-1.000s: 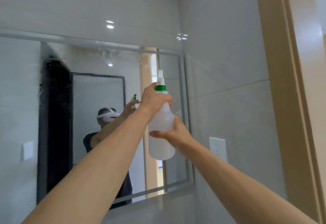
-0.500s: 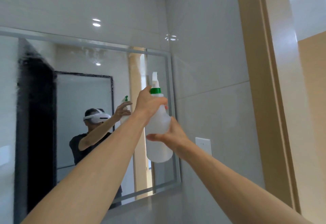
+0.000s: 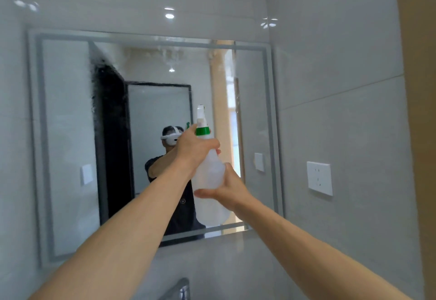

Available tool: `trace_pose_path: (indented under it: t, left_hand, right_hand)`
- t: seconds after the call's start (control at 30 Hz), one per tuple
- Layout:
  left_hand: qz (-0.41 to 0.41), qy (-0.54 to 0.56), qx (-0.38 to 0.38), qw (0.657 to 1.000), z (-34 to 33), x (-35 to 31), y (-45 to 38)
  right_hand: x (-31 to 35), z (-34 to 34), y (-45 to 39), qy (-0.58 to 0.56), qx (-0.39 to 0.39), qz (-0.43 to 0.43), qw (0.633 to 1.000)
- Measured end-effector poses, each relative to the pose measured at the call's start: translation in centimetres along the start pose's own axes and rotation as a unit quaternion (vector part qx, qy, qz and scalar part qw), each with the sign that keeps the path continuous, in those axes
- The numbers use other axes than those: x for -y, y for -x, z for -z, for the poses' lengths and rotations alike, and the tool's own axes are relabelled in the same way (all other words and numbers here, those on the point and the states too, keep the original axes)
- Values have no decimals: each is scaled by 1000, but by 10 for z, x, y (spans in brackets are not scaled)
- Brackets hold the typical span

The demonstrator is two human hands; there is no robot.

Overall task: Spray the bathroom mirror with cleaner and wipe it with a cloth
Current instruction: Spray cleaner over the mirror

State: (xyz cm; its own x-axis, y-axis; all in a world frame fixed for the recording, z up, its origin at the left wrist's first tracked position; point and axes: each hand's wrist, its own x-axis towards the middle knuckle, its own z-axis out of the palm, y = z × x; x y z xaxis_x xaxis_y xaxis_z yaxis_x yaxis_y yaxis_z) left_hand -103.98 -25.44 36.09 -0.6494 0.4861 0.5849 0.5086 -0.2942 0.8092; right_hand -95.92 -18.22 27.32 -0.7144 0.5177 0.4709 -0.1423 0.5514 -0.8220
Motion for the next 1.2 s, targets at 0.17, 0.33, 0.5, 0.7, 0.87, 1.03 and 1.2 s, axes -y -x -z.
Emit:
trace_pose_path:
  t: [0.17, 0.33, 0.5, 0.7, 0.87, 1.03, 1.2]
  left_hand:
    - [6, -16, -52, 999, 50, 18, 14]
    - [-2, -42, -99, 994, 96, 26, 42]
    - [15, -48, -145, 988, 140, 39, 61]
    - [35, -70, -210, 975, 185, 50, 84]
    - [52, -102, -245, 963, 215, 54, 103]
    - [51, -113, -254, 959, 241, 56, 120]
    - [71, -141, -273, 949, 260, 70, 135]
  right_hand:
    - [6, -46, 5, -17, 51, 42, 998]
    - [3, -99, 11, -24, 91, 45, 995]
    - [6, -141, 17, -17, 130, 38, 991]
    - [14, -187, 29, -19, 181, 48, 982]
    - [18, -221, 40, -24, 207, 56, 976]
    - [22, -251, 53, -27, 226, 51, 973]
    - [19, -269, 68, -36, 244, 41, 968]
